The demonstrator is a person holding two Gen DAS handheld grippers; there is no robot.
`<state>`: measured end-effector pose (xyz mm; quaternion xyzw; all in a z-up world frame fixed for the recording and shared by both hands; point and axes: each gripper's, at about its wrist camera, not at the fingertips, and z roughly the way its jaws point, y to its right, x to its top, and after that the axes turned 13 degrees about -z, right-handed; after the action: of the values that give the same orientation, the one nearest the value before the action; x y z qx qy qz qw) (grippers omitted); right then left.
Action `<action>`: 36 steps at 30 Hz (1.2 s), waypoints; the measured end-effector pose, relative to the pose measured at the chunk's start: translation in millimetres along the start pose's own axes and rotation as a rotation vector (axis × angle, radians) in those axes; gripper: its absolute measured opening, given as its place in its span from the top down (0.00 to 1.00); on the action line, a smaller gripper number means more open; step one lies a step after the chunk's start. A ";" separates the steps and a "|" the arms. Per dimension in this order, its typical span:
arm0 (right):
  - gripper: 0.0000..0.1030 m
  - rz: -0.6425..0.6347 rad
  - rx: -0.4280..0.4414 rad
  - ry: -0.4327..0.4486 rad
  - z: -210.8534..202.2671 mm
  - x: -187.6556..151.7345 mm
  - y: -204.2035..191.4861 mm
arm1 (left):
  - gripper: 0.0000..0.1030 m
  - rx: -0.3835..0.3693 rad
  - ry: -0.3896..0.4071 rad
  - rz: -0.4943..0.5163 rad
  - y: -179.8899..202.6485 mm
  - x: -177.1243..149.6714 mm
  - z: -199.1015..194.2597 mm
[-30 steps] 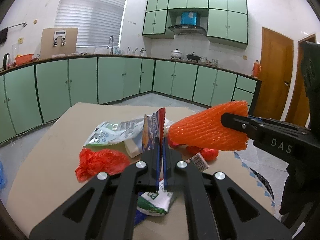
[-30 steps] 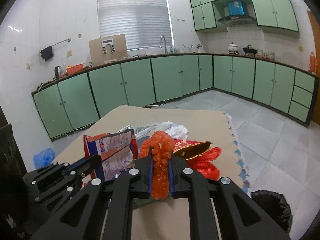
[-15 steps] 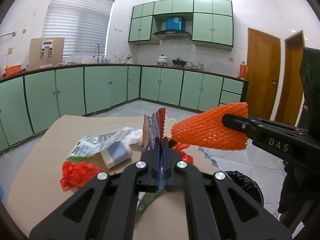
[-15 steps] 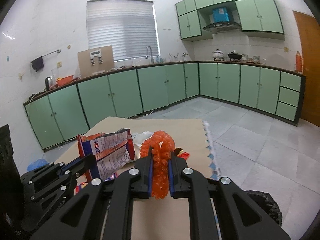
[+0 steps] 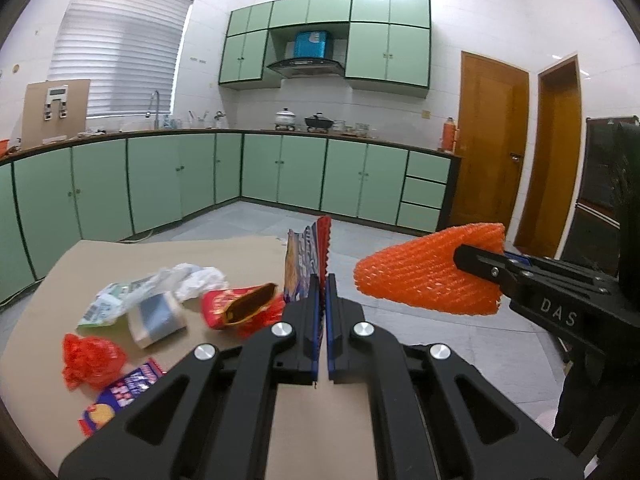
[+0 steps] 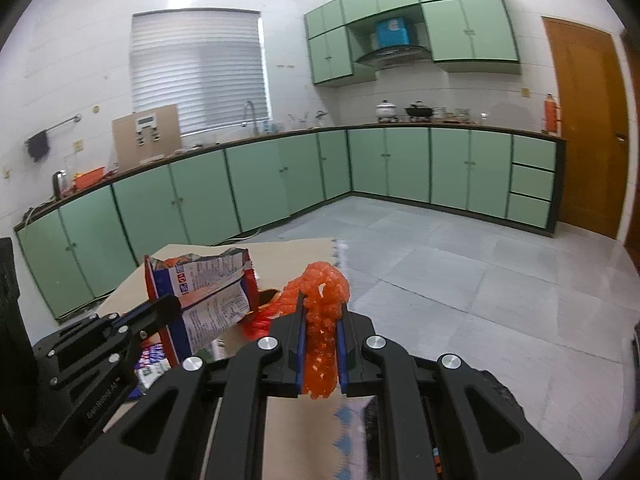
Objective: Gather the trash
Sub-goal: 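Carry the wrapper and foam net over the black bin while opening both grippers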
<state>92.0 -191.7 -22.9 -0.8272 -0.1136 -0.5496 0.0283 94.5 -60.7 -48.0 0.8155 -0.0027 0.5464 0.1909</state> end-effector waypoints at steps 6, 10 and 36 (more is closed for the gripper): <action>0.88 0.028 -0.066 -0.009 -12.1 -12.7 29.7 | 0.99 -0.028 -0.022 0.005 24.2 -5.3 17.4; 0.88 0.057 -0.103 -0.017 -19.7 -23.5 49.6 | 0.99 -0.042 -0.036 0.020 41.1 -9.5 30.5; 0.88 0.207 -0.299 -0.253 10.6 -129.1 152.0 | 0.99 -0.167 -0.322 0.112 119.1 -94.8 134.6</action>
<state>87.1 -358.0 -133.5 -0.8917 0.0519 -0.4465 -0.0531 150.7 -232.8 -140.3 0.8722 -0.1241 0.4165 0.2243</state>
